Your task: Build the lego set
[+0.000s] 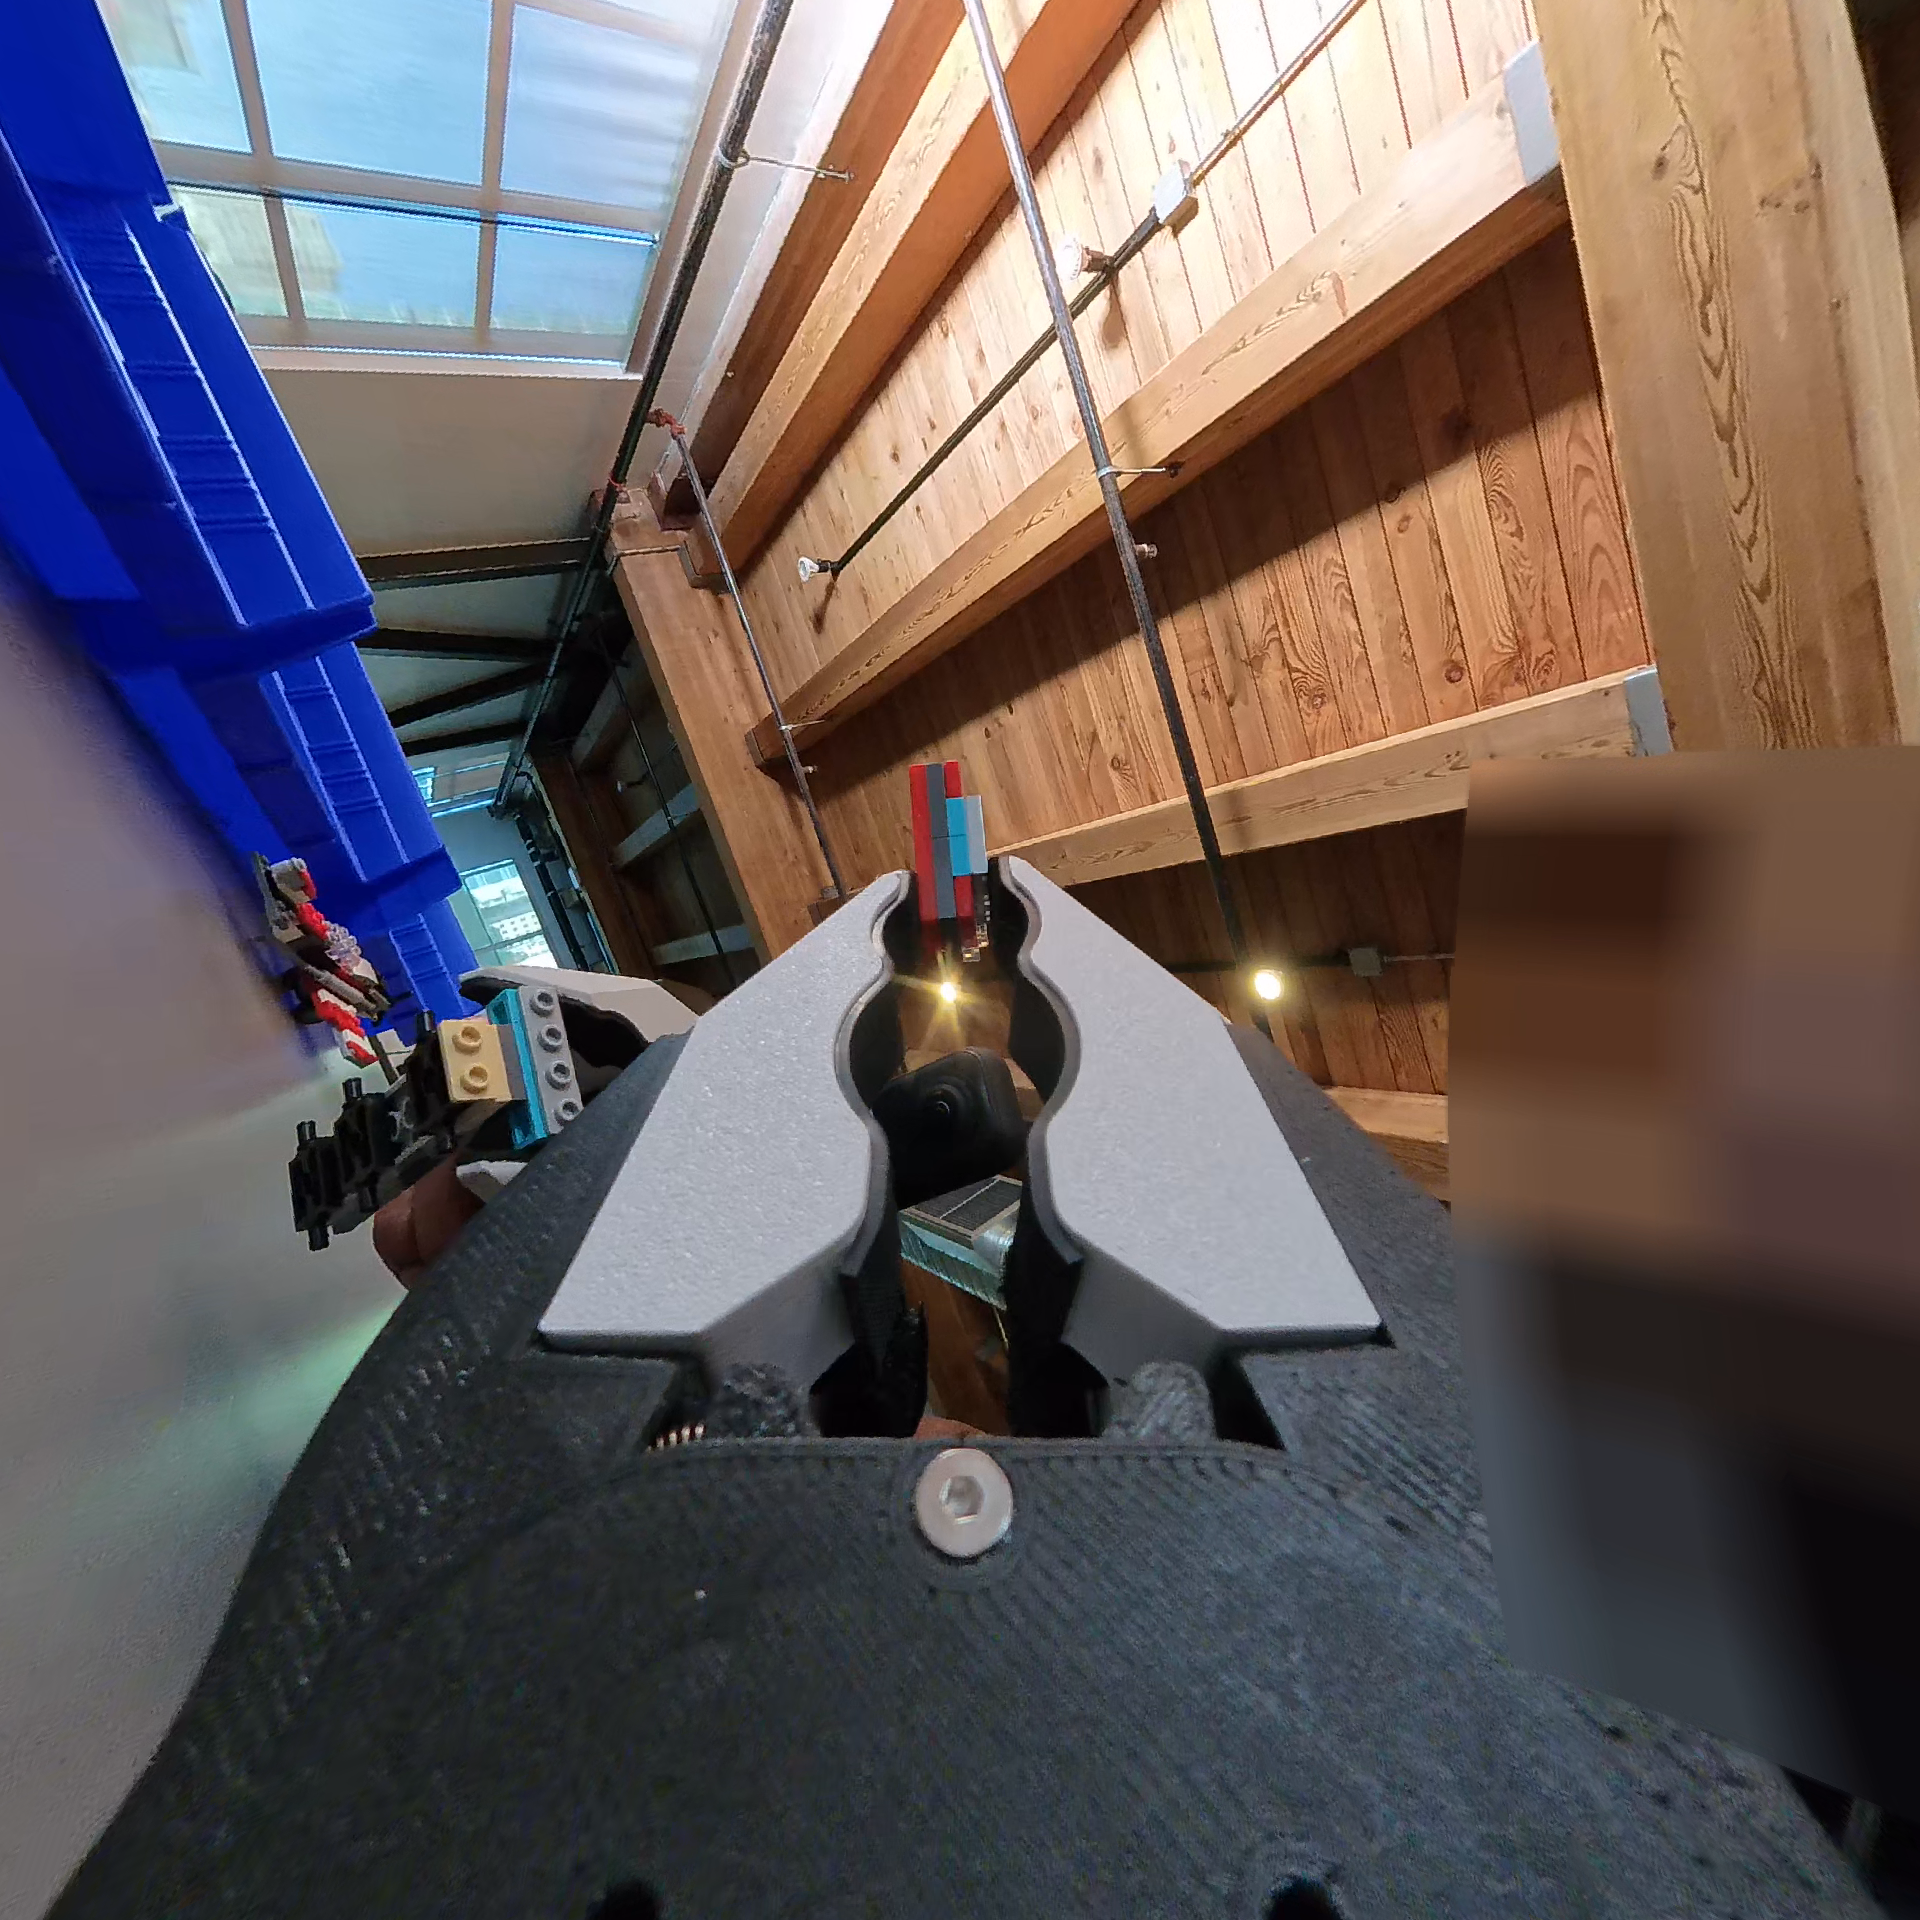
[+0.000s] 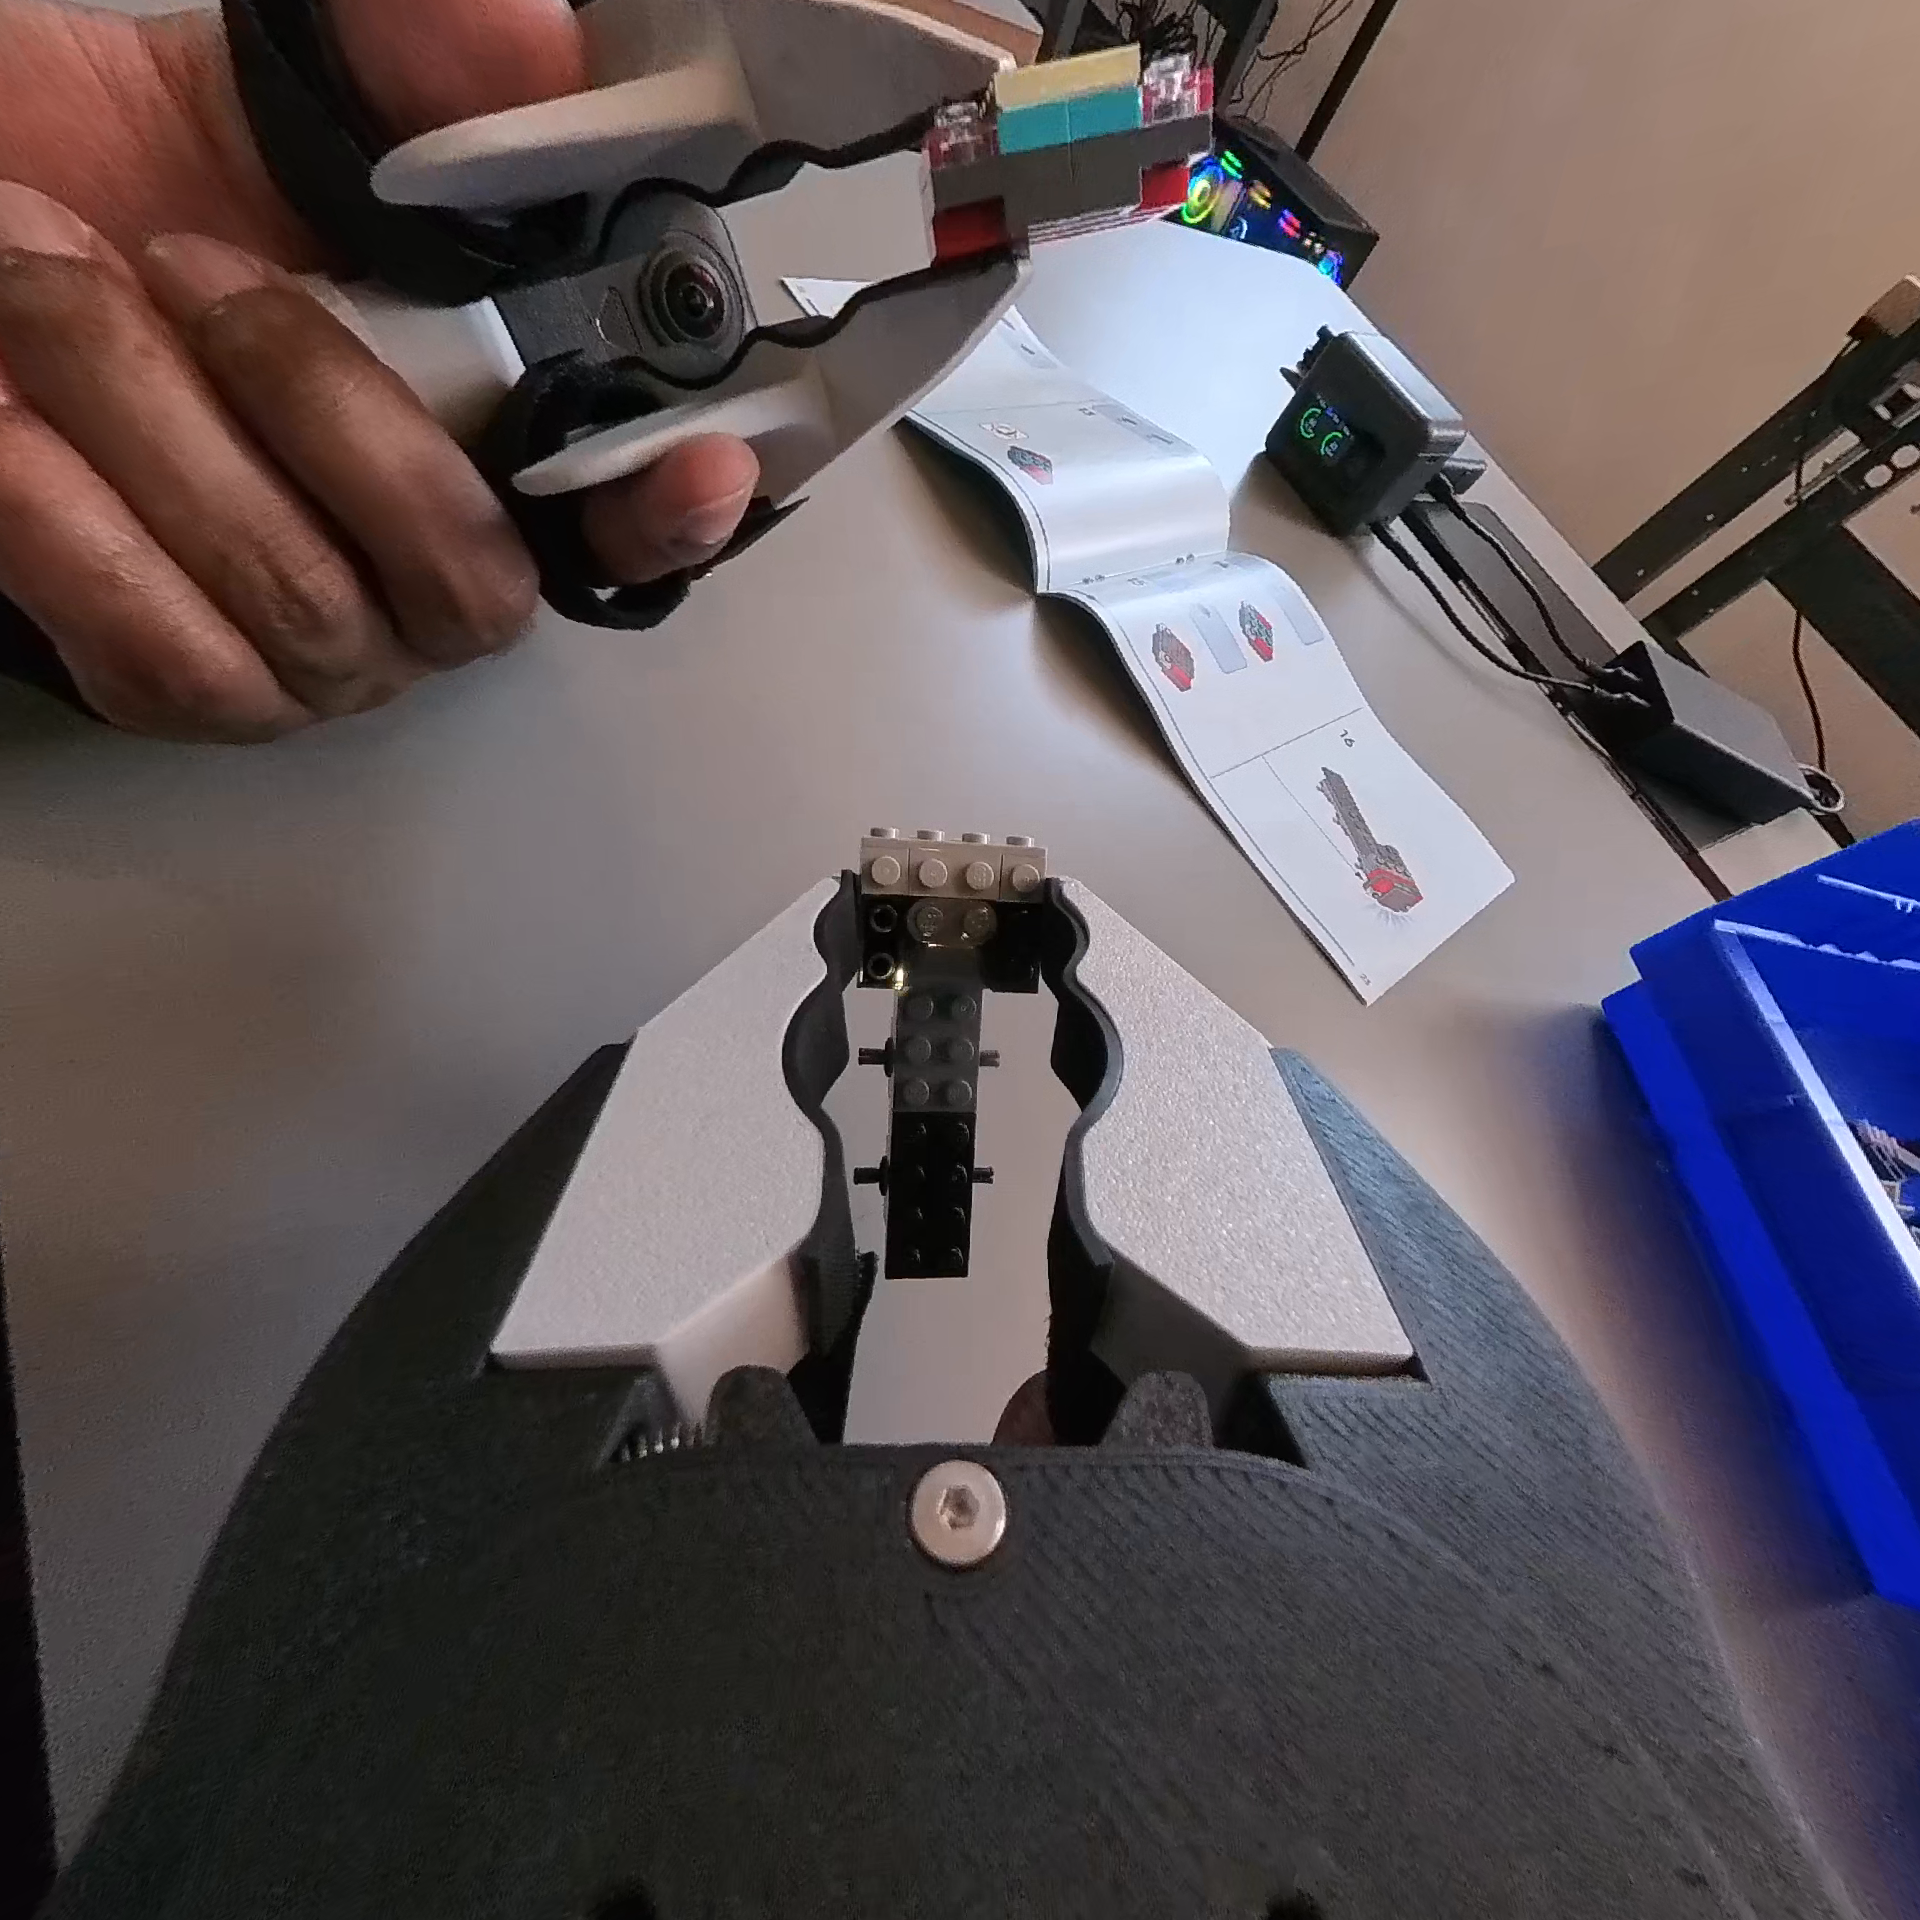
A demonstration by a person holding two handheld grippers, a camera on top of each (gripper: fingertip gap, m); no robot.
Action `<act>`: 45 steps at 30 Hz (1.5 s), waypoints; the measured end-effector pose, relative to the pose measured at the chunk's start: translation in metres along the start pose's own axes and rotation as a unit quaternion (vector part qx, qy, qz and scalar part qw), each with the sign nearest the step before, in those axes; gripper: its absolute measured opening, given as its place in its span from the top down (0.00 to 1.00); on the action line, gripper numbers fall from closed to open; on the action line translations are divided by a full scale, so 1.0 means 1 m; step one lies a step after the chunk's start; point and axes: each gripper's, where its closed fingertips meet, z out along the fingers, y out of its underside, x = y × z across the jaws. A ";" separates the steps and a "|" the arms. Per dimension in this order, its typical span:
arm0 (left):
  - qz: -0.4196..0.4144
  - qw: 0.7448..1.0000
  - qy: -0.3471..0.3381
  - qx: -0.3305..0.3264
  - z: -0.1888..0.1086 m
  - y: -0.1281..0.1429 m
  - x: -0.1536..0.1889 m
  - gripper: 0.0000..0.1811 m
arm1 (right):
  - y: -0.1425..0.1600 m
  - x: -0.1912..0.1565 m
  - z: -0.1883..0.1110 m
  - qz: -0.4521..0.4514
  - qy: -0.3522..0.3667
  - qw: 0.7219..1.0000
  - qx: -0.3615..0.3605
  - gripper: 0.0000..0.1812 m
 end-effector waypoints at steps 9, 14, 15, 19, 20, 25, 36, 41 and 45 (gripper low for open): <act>0.001 1.000 0.002 0.001 0.000 0.000 0.002 0.93 | 0.001 -0.003 0.000 -0.001 -0.002 1.000 -0.004 0.81; 0.000 1.000 0.003 0.001 0.000 0.000 0.003 0.93 | 0.006 -0.004 0.000 0.000 -0.005 1.000 -0.016 0.81; -0.001 1.000 0.004 0.001 0.000 0.000 0.003 0.93 | 0.007 -0.004 0.000 0.001 -0.006 1.000 -0.020 0.81; -0.001 1.000 -0.001 0.000 0.001 0.001 0.001 0.93 | 0.014 -0.003 0.000 0.014 -0.013 0.999 -0.040 0.81; -0.001 1.000 -0.003 0.000 0.001 0.001 0.000 0.93 | 0.015 -0.002 0.000 0.026 -0.018 0.999 -0.045 0.81; -0.002 1.000 -0.008 0.000 0.001 0.002 -0.002 0.93 | 0.029 0.006 -0.002 0.098 -0.032 0.992 -0.073 0.81; -0.002 1.000 -0.014 -0.003 0.001 0.003 -0.003 0.93 | 0.065 0.005 -0.002 0.128 -0.046 0.977 -0.165 0.81; -0.005 1.000 -0.018 -0.003 0.001 0.003 -0.004 0.93 | 0.052 0.007 -0.008 0.113 -0.043 0.982 -0.145 0.77; -0.009 1.000 -0.025 -0.006 0.002 0.005 -0.008 0.93 | 0.011 0.020 -0.015 0.088 -0.014 0.995 -0.051 0.77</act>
